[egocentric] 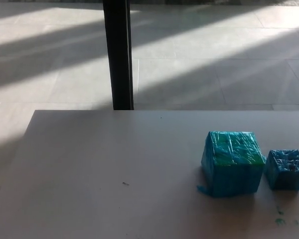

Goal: The robot uses its right hand to pick up the small cube kept on the middle on the desk and place it on the bigger cube kept next to it

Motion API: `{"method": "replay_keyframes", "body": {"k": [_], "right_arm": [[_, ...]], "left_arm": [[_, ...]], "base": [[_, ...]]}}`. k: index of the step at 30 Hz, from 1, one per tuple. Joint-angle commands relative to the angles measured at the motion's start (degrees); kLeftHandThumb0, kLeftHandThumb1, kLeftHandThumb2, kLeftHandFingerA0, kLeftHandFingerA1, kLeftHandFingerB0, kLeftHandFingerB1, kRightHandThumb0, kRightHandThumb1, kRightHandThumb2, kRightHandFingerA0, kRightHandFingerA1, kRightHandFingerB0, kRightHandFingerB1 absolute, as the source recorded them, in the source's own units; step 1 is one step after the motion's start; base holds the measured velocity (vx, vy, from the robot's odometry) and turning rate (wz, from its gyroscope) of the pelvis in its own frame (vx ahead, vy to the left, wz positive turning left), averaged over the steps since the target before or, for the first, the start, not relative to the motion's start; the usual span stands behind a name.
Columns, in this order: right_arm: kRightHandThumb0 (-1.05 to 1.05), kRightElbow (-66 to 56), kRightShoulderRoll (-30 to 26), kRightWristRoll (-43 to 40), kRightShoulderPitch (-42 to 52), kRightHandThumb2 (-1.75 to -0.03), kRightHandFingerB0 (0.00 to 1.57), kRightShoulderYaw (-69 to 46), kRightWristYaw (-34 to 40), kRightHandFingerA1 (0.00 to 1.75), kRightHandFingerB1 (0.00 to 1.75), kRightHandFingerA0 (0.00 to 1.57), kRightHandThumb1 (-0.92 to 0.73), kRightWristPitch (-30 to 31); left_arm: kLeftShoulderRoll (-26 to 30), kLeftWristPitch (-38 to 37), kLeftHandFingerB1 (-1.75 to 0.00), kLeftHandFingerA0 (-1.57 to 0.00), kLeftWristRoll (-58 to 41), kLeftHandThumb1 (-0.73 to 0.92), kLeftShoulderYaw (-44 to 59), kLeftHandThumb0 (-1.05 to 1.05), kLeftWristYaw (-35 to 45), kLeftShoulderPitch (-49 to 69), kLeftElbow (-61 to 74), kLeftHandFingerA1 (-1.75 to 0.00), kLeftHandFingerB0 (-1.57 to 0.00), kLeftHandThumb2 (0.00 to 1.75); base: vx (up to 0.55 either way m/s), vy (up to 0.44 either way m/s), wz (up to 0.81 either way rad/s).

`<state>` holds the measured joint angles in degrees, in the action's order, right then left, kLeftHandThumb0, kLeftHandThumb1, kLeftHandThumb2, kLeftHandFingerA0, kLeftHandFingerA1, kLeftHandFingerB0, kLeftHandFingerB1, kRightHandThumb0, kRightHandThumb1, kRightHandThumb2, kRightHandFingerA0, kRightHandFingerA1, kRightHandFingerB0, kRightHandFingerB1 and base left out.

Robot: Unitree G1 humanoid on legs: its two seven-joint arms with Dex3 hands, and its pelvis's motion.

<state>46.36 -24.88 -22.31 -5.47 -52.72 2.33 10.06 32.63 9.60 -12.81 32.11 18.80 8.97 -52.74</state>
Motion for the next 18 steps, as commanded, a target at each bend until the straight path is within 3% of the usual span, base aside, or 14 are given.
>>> {"method": "replay_keyframes", "body": {"k": [1, 2, 4, 5, 6, 7, 8, 12, 13, 14, 15, 16, 17, 18], "right_arm": [[-0.72, -3.0, -3.7, -5.5, -4.1, -0.93, 0.0, -2.6, 1.6, 0.54, 0.45, 0.0, -0.59, 1.4], [-0.7, -3.8, -4.4, -5.8, -4.8, -0.64, 0.01, -2.8, 1.9, 0.57, 0.53, 0.0, -0.79, 2.0], [-0.68, -9.7, -5.7, -7.9, -8.3, -0.66, 0.02, -2.1, -0.4, 0.72, 0.5, 0.0, -0.76, 3.9], [-0.67, -12.3, -5.6, -8.6, -9.2, -0.68, 0.06, -1.9, 0.4, 0.79, 0.53, 0.0, -0.73, 5.7], [-0.37, -16.6, -5.7, -9.2, -10.7, -1.04, 0.0, -0.4, -0.3, 0.56, 0.51, 0.04, -0.48, 7.3], [-0.37, -18.4, -5.6, -9.4, -11.2, -1.04, 0.0, 0.2, -0.5, 0.56, 0.51, 0.04, -0.48, 8.0], [-0.71, -19.5, -5.9, -9.5, -12.4, -0.62, 0.17, 0.7, 0.2, 0.59, 0.41, 0.14, -0.72, 9.2], [-0.82, -28.1, -6.9, -8.9, -16.2, -0.92, 0.12, 6.6, -3.0, 0.75, 0.57, 0.24, -0.52, 9.9], [-0.84, -30.1, -7.3, -8.3, -16.5, -0.61, 0.12, 8.5, -4.0, 0.79, 0.53, 0.1, -0.69, 10.0], [-0.4, -31.6, -7.8, -7.7, -17.0, -1.02, 0.0, 10.1, -4.3, 0.56, 0.52, 0.04, -0.42, 10.7], [-0.74, -32.3, -7.9, -7.0, -18.2, -0.93, 0.06, 11.9, -4.1, 0.52, 0.39, 0.0, -0.54, 11.2], [-0.71, -32.9, -8.9, -5.6, -19.7, -0.93, 0.01, 15.1, -5.3, 0.54, 0.36, 0.02, -0.56, 11.5], [-0.63, -33.3, -9.3, -5.3, -19.9, -0.63, 0.08, 16.2, -5.6, 0.47, 0.27, 0.07, -0.8, 11.9], [-0.63, -33.8, -9.7, -5.1, -20.0, -0.63, 0.08, 17.4, -5.8, 0.47, 0.27, 0.07, -0.8, 12.3]], "left_arm": [[1.5, 1.6, -0.37, -0.33, -1.0, 0.92, -0.1, -0.89, 0.4, 0.6, 0.6, -0.47, -0.31, 0.7], [1.4, 1.7, -0.5, -0.23, -1.5, 0.72, 0.3, -0.82, 0.8, 0.5, 0.1, -0.55, -0.25, 1.14], [1.5, 1.5, -0.51, -0.2, -1.2, 0.72, 0.0, -0.82, 0.6, 0.3, -0.4, -0.53, -0.27, 1.15], [1.6, 1.3, -0.39, -0.28, -0.8, 0.91, -0.4, -0.92, 0.3, 0.2, -0.6, -0.46, -0.34, 0.76], [1.6, 1.3, -0.48, -0.3, -0.7, 0.78, -0.6, -0.88, 0.2, 0.3, -0.4, -0.57, -0.25, 1.19], [1.7, 1.4, -0.48, -0.3, -0.7, 0.78, -0.6, -0.88, 0.2, 0.2, -0.4, -0.57, -0.25, 1.19], [1.8, 1.6, -0.48, -0.28, -0.9, 0.78, -0.6, -0.89, 0.2, 0.2, -0.3, -0.56, -0.25, 1.19], [1.7, 1.9, -0.49, -0.25, -1.1, 0.79, -0.5, -0.88, 0.2, 0.4, 0.3, -0.54, -0.26, 1.19], [1.8, 1.1, -0.38, -0.29, -0.9, 0.91, -0.5, -0.91, 0.2, -0.1, -1.0, -0.46, -0.33, 0.75], [1.8, 1.1, -0.48, -0.27, -1.0, 0.78, -0.5, -0.88, 0.3, 0.0, -0.8, -0.56, -0.24, 1.19], [2.0, 1.3, -0.47, -0.29, -1.1, 0.77, -0.4, -0.88, 0.2, 0.2, -0.7, -0.56, -0.23, 1.18], [2.0, 1.4, -0.46, -0.33, -1.3, 0.76, -0.3, -0.86, 0.5, 0.1, -0.8, -0.58, -0.2, 1.18], [2.1, 1.4, -0.37, -0.36, -1.4, 0.92, -0.2, -0.87, 0.6, 0.1, -0.9, -0.48, -0.31, 0.71], [2.1, 1.4, -0.37, -0.36, -1.6, 0.92, -0.1, -0.87, 0.8, 0.0, -1.1, -0.48, -0.31, 0.71]], "base": [[0.0, 0.0, 0.0], [0.0, 0.0, 0.0], [0.0, 0.0, 0.0], [0.0, 0.0, 0.0], [0.0, 0.0, 0.0], [0.0, 0.0, 0.0], [0.0, 0.0, 0.0], [0.0, 0.0, 0.0], [0.0, 0.0, 0.0], [0.0, 0.0, 0.0], [0.0, 0.0, 0.0], [0.0, 0.0, 0.0], [0.0, 0.0, 0.0], [0.0, 0.0, 0.0]]}}
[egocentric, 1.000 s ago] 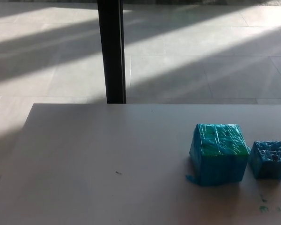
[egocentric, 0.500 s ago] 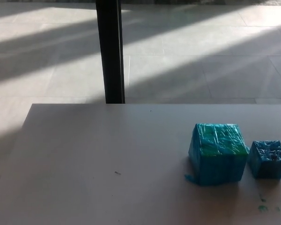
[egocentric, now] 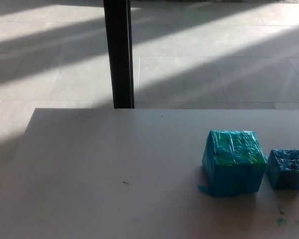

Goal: The robot uses its right hand to pick up the small cube kept on the middle on the desk and place it on the bigger cube kept next to it

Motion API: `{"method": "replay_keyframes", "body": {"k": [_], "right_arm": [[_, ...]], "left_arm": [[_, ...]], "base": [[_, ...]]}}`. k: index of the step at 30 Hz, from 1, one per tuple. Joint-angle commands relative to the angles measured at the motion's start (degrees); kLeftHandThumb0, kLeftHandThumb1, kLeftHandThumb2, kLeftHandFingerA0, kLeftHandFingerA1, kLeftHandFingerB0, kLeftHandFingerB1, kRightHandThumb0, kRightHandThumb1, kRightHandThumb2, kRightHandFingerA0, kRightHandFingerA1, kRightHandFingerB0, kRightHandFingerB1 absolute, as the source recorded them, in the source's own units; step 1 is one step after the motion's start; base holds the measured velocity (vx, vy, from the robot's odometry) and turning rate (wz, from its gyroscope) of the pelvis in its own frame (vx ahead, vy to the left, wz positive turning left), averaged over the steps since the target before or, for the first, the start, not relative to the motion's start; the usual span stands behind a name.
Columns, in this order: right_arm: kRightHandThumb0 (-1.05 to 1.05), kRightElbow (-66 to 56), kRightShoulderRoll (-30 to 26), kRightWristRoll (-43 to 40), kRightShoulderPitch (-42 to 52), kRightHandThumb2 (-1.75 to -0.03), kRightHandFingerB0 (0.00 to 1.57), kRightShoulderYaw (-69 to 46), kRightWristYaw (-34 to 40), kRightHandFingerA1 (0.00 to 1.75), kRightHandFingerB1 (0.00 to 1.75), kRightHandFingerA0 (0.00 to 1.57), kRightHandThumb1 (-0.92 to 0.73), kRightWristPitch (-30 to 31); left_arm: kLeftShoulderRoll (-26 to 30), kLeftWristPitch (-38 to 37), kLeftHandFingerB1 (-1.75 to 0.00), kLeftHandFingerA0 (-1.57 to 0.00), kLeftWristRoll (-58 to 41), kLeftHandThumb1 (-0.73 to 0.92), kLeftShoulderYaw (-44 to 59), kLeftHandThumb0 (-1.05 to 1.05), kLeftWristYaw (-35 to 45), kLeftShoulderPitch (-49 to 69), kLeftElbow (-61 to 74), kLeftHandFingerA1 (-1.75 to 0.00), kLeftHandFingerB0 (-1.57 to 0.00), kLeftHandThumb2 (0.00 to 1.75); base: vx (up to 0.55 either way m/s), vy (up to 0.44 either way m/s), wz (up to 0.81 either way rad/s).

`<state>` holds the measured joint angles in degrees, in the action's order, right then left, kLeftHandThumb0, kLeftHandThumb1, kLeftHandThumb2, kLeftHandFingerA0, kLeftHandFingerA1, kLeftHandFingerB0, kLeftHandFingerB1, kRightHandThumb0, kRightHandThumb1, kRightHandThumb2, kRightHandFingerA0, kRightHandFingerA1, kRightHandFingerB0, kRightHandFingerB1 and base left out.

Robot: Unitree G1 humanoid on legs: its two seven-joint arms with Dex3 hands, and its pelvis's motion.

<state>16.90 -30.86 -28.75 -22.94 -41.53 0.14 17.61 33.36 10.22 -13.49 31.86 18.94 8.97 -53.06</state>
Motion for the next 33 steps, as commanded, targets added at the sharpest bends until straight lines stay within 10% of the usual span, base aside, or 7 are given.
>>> {"method": "replay_keyframes", "body": {"k": [1, 5, 6, 25, 28, 31, 33], "right_arm": [[-0.61, -4.0, -4.2, 1.6, -2.7, -0.64, 0.05, 7.7, -5.2, 0.46, 0.28, 0.06, -0.8, 4.3], [-0.34, -1.7, -4.3, 1.7, -5.0, -1.09, 0.0, 10.8, -6.6, 0.54, 0.49, 0.05, -0.58, 3.2], [-0.57, -0.5, -4.3, 1.7, -6.3, -0.62, 0.14, 12.6, -8.5, 0.51, 0.29, 0.19, -0.74, 3.3], [-0.61, 11.1, -6.9, 17.2, -14.8, -0.8, 0.17, 39.9, -23.6, 0.55, 0.43, 0.28, -0.46, -3.2], [-0.56, 11.7, -7.8, 20.0, -16.0, -0.57, 0.0, 43.5, -24.6, 0.4, 0.23, 0.15, -0.58, -3.1], [-0.86, 13.6, -9.4, 23.9, -17.3, -0.85, 0.0, 47.5, -26.7, 0.14, 0.0, 0.0, -0.52, -6.8], [-0.9, 15.0, -9.8, 26.6, -17.5, -0.88, 0.0, 49.5, -25.8, 0.1, 0.0, 0.0, -0.53, -9.8]], "left_arm": [[1.4, 0.9, -0.38, -0.37, -1.2, 0.92, 0.2, -0.87, 0.7, 0.0, -0.8, -0.48, -0.32, 0.7], [1.2, 0.9, -0.48, -0.31, -1.5, 0.76, 0.3, -0.88, 0.4, 0.0, -0.8, -0.58, -0.24, 1.18], [1.3, 1.0, -0.38, -0.36, -1.4, 0.92, 0.2, -0.87, 0.4, 0.1, -0.5, -0.49, -0.34, 0.7], [1.5, 0.9, -0.41, -0.38, -1.2, 0.82, -0.6, -0.92, -0.7, -1.0, -1.0, -0.52, -0.34, 0.78], [1.3, 1.4, -0.39, -0.4, -1.3, 0.92, -0.6, -0.89, -0.5, -0.3, 0.4, -0.52, -0.35, 0.7], [1.1, 2.3, -0.39, -0.36, -2.0, 0.92, -0.2, -0.87, -0.1, 0.0, 1.9, -0.5, -0.33, 0.7], [1.1, 2.4, -0.48, -0.33, -2.0, 0.76, -0.3, -0.85, -0.1, 0.1, 2.2, -0.6, -0.21, 1.17]], "base": [[0.0, 0.0, 0.0], [0.0, 0.0, 0.0], [0.0, 0.0, 0.0], [0.0, 0.0, 0.0], [0.0, 0.0, 0.0], [0.0, 0.0, 0.0], [0.0, 0.0, 0.0]]}}
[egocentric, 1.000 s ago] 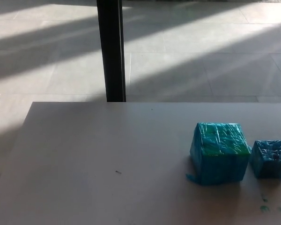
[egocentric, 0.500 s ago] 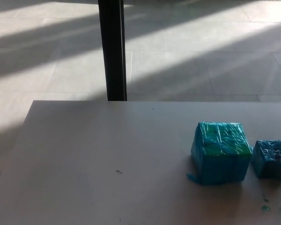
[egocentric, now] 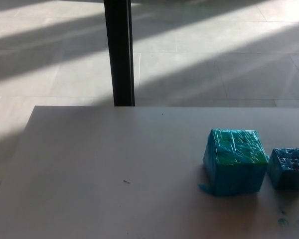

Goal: The robot uses its right hand to pick up the small cube kept on the middle on the desk and place it on the bigger cube kept next to it

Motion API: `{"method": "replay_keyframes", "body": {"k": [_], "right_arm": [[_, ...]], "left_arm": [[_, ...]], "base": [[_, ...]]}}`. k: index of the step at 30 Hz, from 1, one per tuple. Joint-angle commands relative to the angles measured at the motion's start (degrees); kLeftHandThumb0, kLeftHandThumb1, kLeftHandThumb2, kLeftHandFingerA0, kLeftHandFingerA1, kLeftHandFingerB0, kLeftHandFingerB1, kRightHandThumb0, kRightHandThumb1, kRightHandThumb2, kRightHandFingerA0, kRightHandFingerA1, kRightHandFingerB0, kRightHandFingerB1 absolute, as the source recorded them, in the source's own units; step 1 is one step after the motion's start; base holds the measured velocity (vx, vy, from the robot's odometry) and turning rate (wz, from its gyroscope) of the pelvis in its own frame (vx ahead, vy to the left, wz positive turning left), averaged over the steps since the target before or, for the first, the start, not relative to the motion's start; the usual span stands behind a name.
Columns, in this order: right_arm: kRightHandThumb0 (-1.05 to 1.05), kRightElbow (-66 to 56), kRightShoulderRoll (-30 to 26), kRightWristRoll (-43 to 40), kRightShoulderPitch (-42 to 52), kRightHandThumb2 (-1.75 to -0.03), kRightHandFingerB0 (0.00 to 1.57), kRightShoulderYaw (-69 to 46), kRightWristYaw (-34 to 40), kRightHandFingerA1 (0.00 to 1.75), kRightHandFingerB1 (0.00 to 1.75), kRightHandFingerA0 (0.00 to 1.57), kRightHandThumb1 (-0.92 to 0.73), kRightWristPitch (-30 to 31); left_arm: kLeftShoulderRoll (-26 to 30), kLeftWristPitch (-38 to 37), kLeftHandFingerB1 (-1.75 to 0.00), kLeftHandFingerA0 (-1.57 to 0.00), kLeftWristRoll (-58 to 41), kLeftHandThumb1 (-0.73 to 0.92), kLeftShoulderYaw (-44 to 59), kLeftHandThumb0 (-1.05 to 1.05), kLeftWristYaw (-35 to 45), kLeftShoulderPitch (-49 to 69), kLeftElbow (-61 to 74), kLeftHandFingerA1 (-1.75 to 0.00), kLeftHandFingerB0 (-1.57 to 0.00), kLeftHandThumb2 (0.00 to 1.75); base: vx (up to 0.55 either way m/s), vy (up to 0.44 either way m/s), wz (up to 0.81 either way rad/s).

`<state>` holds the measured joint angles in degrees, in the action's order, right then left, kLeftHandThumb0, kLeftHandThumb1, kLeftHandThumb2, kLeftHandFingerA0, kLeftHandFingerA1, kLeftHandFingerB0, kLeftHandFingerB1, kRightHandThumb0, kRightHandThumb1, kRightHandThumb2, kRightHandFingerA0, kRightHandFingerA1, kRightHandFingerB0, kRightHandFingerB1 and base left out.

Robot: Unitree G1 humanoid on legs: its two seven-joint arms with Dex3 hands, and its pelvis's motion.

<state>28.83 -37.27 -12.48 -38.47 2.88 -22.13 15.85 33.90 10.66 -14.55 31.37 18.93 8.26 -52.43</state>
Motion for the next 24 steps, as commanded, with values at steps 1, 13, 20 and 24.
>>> {"method": "replay_keyframes", "body": {"k": [1, 13, 20, 24], "right_arm": [[-0.95, 3.6, -3.6, 13.0, -2.3, -0.92, 0.0, 7.0, -1.7, 0.08, 0.0, 0.0, -0.54, -9.4], [-1.0, 11.1, -1.0, 19.9, -7.4, -0.85, 0.0, 14.8, 0.2, 0.0, 0.0, 0.0, -0.49, -11.2], [-0.93, 12.5, 2.5, 23.0, -7.0, -0.86, 0.0, 19.4, 0.4, 0.0, 0.0, 0.0, -0.48, -9.7], [-0.89, 14.9, 4.4, 25.2, -6.6, -0.83, 0.0, 19.9, 3.5, 0.0, 0.0, 0.0, -0.48, -12.7]], "left_arm": [[0.6, 1.7, -0.39, -0.34, -0.9, 0.92, 0.1, -0.86, 0.2, 0.5, 1.0, -0.49, -0.31, 0.7], [0.6, 1.9, -0.48, -0.32, -1.3, 0.75, 0.4, -0.86, 0.1, 0.1, 0.4, -0.59, -0.21, 1.16], [1.0, 0.2, -0.49, -0.3, -0.5, 0.77, -0.1, -0.87, -0.1, -0.8, -1.8, -0.58, -0.26, 1.18], [0.8, 0.8, -0.48, -0.34, -0.2, 0.76, -0.6, -0.85, -0.2, 0.0, -0.1, -0.6, -0.22, 1.18]], "base": [[0.0, 0.0, 0.0], [0.0, 0.0, 0.0], [0.0, 0.0, 0.0], [0.0, 0.0, 0.0]]}}
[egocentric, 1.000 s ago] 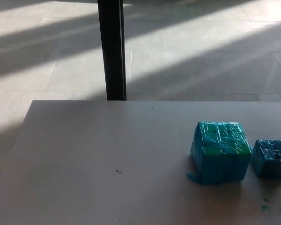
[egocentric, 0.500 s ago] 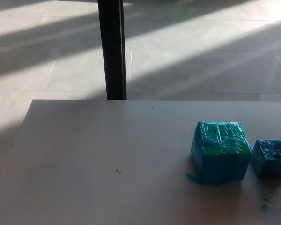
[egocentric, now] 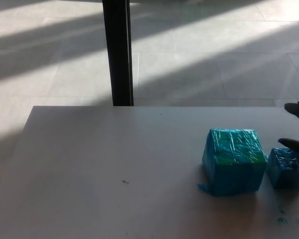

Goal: The robot uses its right hand to pick up the small cube kept on the middle on the desk and place it on the bigger cube kept next to it

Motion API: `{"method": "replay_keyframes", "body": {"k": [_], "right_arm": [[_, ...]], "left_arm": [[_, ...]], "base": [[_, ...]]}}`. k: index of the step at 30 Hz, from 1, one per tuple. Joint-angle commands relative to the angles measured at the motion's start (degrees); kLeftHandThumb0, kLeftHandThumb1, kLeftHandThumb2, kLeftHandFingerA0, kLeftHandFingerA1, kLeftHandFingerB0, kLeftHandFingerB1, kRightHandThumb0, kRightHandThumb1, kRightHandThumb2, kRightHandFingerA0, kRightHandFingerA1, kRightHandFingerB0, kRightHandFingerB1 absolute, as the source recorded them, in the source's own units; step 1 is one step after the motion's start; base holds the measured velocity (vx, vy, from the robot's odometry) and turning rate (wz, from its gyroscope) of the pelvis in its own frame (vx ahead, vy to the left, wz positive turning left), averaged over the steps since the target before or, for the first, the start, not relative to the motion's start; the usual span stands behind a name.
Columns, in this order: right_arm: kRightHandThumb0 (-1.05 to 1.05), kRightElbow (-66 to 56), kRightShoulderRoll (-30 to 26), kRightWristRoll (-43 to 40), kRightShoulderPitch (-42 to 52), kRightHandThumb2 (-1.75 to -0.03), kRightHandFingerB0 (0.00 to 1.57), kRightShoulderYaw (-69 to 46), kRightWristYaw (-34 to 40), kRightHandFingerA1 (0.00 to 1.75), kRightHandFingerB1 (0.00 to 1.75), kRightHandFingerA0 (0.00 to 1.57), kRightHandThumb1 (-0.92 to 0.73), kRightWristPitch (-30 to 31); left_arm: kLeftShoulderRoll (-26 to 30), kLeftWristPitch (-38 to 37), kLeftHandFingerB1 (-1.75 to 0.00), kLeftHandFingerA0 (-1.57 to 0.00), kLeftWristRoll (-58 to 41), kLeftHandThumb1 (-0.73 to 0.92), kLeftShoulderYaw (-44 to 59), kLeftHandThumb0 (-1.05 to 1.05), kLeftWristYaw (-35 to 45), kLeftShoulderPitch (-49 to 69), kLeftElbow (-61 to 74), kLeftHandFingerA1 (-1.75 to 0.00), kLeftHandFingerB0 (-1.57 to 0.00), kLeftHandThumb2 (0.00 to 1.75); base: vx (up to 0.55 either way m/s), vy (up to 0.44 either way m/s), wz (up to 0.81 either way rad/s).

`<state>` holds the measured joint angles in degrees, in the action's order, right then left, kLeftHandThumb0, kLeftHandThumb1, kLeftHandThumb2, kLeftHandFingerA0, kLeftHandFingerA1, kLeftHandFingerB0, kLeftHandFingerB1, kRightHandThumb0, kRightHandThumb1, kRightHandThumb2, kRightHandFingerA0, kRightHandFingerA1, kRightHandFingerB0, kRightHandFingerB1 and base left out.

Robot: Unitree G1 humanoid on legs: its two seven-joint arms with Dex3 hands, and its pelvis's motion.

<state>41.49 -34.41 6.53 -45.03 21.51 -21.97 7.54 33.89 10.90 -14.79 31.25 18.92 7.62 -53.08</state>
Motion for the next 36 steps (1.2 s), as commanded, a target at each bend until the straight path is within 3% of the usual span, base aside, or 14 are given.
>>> {"method": "replay_keyframes", "body": {"k": [1, 2, 5, 6, 8, 9, 12, 13, 20, 22, 23, 26, 28, 36], "right_arm": [[-0.9, 2.9, 1.8, 6.5, 0.1, -0.87, 0.0, 1.1, 4.1, 0.07, 0.0, 0.0, -0.51, -5.9], [-0.86, 3.4, 2.1, 6.9, 0.1, -0.81, 0.0, 1.0, 4.5, 0.0, 0.02, 0.0, -0.47, -6.7], [-0.87, 5.6, 2.7, 8.0, -0.1, -0.81, 0.0, 0.7, 5.3, 0.0, 0.02, 0.0, -0.48, -9.2], [-0.85, 6.6, 2.7, 8.9, -0.3, -0.79, 0.0, 1.1, 5.5, 0.0, 0.04, 0.0, -0.45, -9.7], [-0.83, 9.0, 2.7, 9.3, -0.7, -0.78, 0.0, 0.7, 5.5, 0.0, 0.04, 0.0, -0.44, -11.2], [-0.83, 10.4, 2.9, 9.1, -0.8, -0.78, 0.0, 0.2, 5.6, 0.0, 0.04, 0.0, -0.44, -11.7], [-0.85, 11.5, 3.0, 9.4, -0.4, -0.8, 0.05, -0.4, 5.8, 0.03, 0.0, 0.0, -0.48, -12.0], [-0.8, 12.8, 2.9, 9.7, -0.3, -0.77, 0.07, -0.5, 5.9, 0.03, 0.0, 0.0, -0.45, -12.5], [-0.74, 16.2, 2.6, 11.6, 0.0, -0.73, 0.09, -0.5, 5.9, 0.04, 0.0, 0.0, -0.41, -14.0], [-0.76, 16.2, 2.4, 11.6, 0.2, -0.72, 0.14, -0.6, 5.0, 0.0, 0.0, 0.0, -0.41, -14.3], [-0.7, 16.3, 2.4, 12.0, 0.2, -0.76, 0.06, -0.5, 4.9, 0.1, 0.1, 0.0, -0.4, -14.4], [-0.74, 16.5, 3.0, 13.8, 0.0, -0.74, 0.1, 0.7, 5.4, 0.02, 0.09, 0.0, -0.41, -15.0], [-0.74, 16.4, 3.7, 14.7, -0.3, -0.74, 0.1, 1.5, 5.0, 0.02, 0.11, 0.0, -0.41, -15.2], [-0.75, 16.9, 4.9, 19.2, -1.5, -0.75, 0.12, 5.0, 7.8, 0.0, 0.18, 0.0, -0.42, -18.3]], "left_arm": [[0.8, 0.7, -0.48, -0.35, -0.3, 0.75, -0.2, -0.85, 0.0, 0.4, 0.1, -0.6, -0.22, 1.17], [0.8, 0.7, -0.39, -0.36, -0.5, 0.92, -0.1, -0.88, 0.0, 0.4, 0.1, -0.49, -0.33, 0.69], [0.7, 0.8, -0.39, -0.38, -0.8, 0.92, 0.2, -0.87, -0.2, 0.2, -0.2, -0.51, -0.34, 0.68], [0.8, 0.9, -0.47, -0.34, -0.7, 0.75, 0.0, -0.86, -0.2, 0.3, -0.2, -0.59, -0.22, 1.17], [0.8, 0.0, -0.39, -0.32, -0.4, 0.92, -0.2, -0.88, -0.1, 0.4, -0.3, -0.48, -0.36, 0.69], [0.9, 0.1, -0.5, -0.24, -0.3, 0.78, -0.4, -0.91, 0.2, 0.4, -0.3, -0.54, -0.29, 1.18], [1.3, 0.6, -0.48, -0.33, -0.4, 0.76, -0.3, -0.87, 0.3, 0.4, -0.2, -0.59, -0.23, 1.17], [1.3, 0.2, -0.39, -0.37, -0.5, 0.92, -0.2, -0.89, 0.4, 0.2, -0.6, -0.51, -0.34, 0.68], [1.5, 1.2, -0.47, -0.35, -1.3, 0.73, 0.3, -0.86, 0.7, 0.0, -0.7, -0.61, -0.21, 1.16], [1.6, 0.5, -0.39, -0.36, -0.6, 0.92, -0.2, -0.89, 0.4, 0.1, -0.6, -0.51, -0.35, 0.68], [1.7, 0.5, -0.47, -0.35, -0.3, 0.75, -0.5, -0.87, 0.2, 0.1, -0.3, -0.6, -0.22, 1.17], [1.8, 0.1, -0.48, -0.34, 0.0, 0.76, -0.8, -0.87, 0.3, 0.2, -0.2, -0.59, -0.22, 1.18], [1.8, -0.1, -0.39, -0.35, -0.5, 0.92, -0.5, -0.89, 1.0, 0.0, -0.8, -0.5, -0.33, 0.69], [2.0, 0.6, -0.38, -0.39, 0.0, 0.92, -1.3, -0.88, 0.3, -0.4, 0.5, -0.5, -0.34, 0.71]], "base": [[0.0, 0.0, 0.0], [0.0, 0.0, 0.0], [0.0, 0.0, 0.0], [0.0, 0.0, 0.0], [0.0, 0.0, 0.0], [0.0, 0.0, 0.0], [0.0, 0.0, 0.0], [0.0, 0.0, 0.0], [0.0, 0.0, 0.0], [0.0, 0.0, 0.0], [0.0, 0.0, 0.0], [0.0, 0.0, 0.0], [0.0, 0.0, 0.0], [0.0, 0.0, 0.0]]}}
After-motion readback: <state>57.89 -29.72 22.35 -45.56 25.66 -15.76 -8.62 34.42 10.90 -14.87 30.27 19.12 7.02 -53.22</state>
